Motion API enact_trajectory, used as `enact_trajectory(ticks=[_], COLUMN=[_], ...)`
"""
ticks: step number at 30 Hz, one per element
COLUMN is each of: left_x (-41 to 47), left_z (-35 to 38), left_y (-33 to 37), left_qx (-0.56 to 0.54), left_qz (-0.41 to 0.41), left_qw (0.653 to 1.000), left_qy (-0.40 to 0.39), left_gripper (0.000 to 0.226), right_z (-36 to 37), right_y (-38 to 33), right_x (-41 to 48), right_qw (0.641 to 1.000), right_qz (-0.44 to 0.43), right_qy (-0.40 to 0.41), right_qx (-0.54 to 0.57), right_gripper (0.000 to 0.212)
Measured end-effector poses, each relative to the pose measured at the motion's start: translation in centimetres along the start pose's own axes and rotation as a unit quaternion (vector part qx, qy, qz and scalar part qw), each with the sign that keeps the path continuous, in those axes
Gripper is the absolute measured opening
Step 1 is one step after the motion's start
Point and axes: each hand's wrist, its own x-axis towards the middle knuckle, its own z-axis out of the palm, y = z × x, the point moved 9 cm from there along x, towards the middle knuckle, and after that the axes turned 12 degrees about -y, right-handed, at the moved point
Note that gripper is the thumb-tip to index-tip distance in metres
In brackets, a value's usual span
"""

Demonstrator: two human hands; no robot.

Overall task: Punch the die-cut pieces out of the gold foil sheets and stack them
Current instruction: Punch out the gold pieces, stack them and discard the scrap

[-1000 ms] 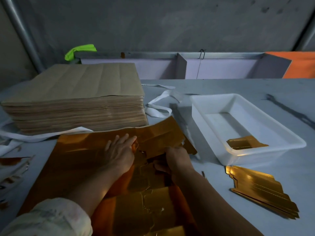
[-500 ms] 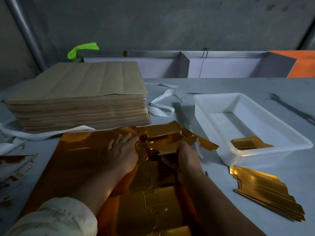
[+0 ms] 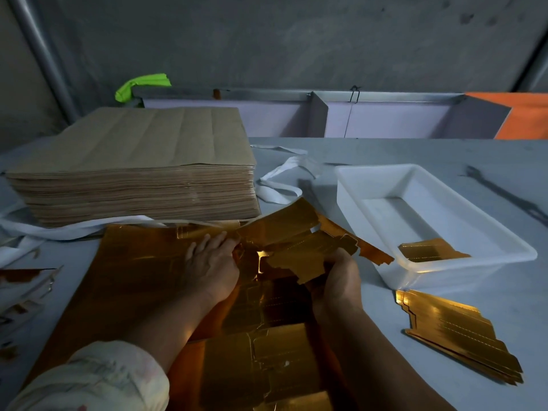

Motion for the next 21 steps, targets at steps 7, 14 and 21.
enact_trajectory(ticks=[7, 14, 21], left_x=[-0.4, -0.4, -0.2], left_z=[-0.3, -0.5, -0.2], left_y=[0.5, 0.3, -0.1], left_qx=[0.007, 0.001, -0.001], left_qz=[0.002, -0.001, -0.004], left_qw=[1.0, 1.0, 1.0], left_qy=[0.004, 0.013, 0.007], left_gripper=[0.051, 0.05, 0.051], right_z=[0.2, 1.0, -0.6], right_y=[-1.3, -2.8, -4.5], right_x=[-0.7, -2.1, -2.6], right_qw=[0.998, 0.984, 0.987], right_qz=[-0.018, -0.036, -0.048], right_qy=[-0.064, -0.154, -0.139], right_qx=[-0.007, -0.084, -0.063], right_gripper=[0.027, 0.005, 0.026])
